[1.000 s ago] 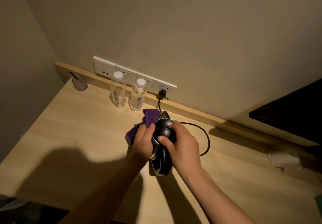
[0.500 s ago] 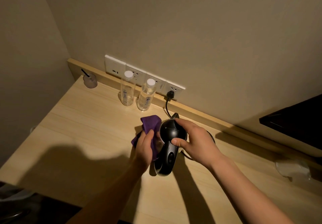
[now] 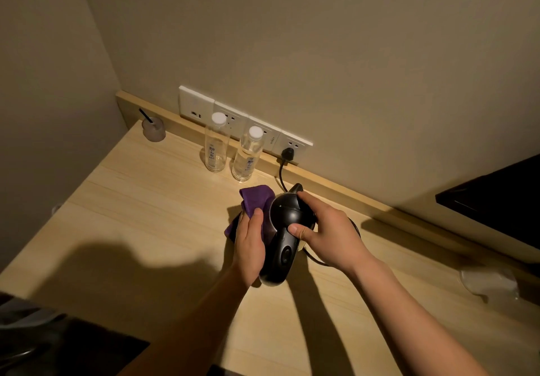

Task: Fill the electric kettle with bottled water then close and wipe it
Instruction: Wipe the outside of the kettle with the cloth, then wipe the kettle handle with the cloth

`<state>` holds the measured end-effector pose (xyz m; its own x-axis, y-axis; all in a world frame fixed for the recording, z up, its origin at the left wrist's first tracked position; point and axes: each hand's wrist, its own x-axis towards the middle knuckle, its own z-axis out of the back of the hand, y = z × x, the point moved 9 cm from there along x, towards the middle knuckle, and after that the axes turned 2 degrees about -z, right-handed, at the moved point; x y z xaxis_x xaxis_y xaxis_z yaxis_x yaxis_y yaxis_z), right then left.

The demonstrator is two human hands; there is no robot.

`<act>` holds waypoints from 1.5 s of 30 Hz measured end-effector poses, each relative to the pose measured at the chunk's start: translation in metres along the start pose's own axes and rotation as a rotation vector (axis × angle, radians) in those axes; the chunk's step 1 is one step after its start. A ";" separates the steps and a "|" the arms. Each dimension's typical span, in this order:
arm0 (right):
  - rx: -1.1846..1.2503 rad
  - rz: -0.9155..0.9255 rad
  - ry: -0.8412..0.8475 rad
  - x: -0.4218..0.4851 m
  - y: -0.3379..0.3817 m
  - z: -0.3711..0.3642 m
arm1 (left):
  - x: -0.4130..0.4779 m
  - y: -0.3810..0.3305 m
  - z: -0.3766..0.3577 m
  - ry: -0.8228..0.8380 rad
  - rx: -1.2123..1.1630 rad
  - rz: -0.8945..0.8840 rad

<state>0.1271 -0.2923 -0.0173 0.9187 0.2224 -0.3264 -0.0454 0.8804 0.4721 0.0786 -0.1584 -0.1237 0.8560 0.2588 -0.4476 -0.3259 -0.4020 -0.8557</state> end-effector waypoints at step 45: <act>0.745 -0.284 0.074 0.130 0.161 -0.196 | 0.151 -0.128 0.274 0.109 0.459 0.187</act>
<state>0.1624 -0.0393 -0.1446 0.8263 0.0819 -0.5573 0.4843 0.4017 0.7772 0.1395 0.1726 -0.1526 0.7950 0.1160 -0.5954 -0.5995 0.0008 -0.8004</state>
